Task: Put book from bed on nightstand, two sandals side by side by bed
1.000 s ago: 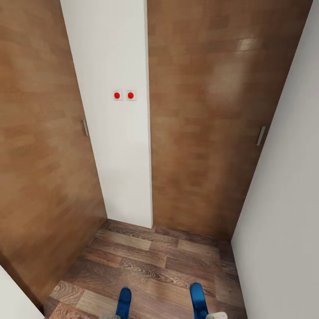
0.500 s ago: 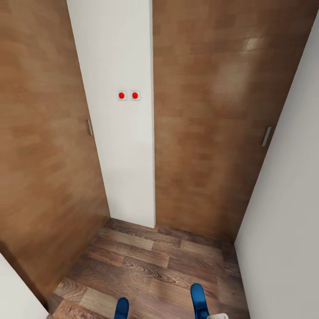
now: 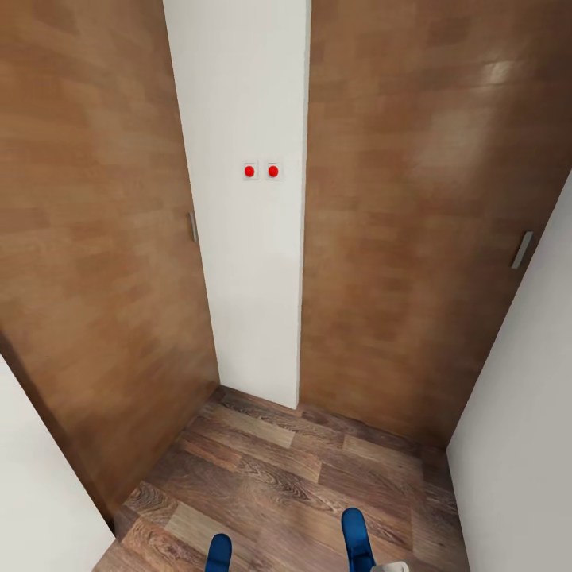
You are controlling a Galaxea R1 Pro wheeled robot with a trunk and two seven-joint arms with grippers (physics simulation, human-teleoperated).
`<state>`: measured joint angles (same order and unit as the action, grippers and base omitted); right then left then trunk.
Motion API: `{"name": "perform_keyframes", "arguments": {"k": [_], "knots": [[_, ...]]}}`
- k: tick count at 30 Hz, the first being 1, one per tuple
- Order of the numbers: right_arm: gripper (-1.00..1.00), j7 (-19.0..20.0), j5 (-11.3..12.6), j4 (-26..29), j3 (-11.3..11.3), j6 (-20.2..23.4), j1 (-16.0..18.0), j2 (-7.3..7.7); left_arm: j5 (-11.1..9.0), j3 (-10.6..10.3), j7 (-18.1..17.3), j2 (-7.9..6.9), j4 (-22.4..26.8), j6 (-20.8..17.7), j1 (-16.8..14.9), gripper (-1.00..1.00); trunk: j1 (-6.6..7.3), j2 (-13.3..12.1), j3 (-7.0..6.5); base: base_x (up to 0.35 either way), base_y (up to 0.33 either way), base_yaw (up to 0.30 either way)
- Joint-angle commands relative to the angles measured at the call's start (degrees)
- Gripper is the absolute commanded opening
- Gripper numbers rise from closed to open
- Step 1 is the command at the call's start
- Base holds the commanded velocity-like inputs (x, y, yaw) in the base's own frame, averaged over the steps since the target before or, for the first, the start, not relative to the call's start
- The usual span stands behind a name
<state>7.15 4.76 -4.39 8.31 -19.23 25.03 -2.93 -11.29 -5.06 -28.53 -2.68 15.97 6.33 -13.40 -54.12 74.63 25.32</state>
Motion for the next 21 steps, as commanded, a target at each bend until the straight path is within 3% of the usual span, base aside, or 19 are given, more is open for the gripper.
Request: {"name": "perform_keyframes", "arguments": {"k": [1,14,21], "knots": [[-1.0,0.2,0.5,-0.3,0.4,-0.4,0.1,-0.02,-0.5,-0.5,0.0,-0.05,-0.1,0.3,0.0,-1.0,0.0,0.0,0.06,0.0,0.0,0.012],[-1.0,0.2,0.6,-0.3,0.4,-0.4,0.1,0.0,-0.5,-0.5,0.0,-0.05,-0.1,0.3,0.0,-1.0,0.0,0.0,0.06,0.0,0.0,0.002],[-1.0,0.2,0.6,-0.3,0.4,-0.4,0.1,0.03,-0.5,-0.5,0.0,-0.05,-0.1,0.3,0.0,-1.0,0.0,0.0,0.06,0.0,0.0,0.22]]}}
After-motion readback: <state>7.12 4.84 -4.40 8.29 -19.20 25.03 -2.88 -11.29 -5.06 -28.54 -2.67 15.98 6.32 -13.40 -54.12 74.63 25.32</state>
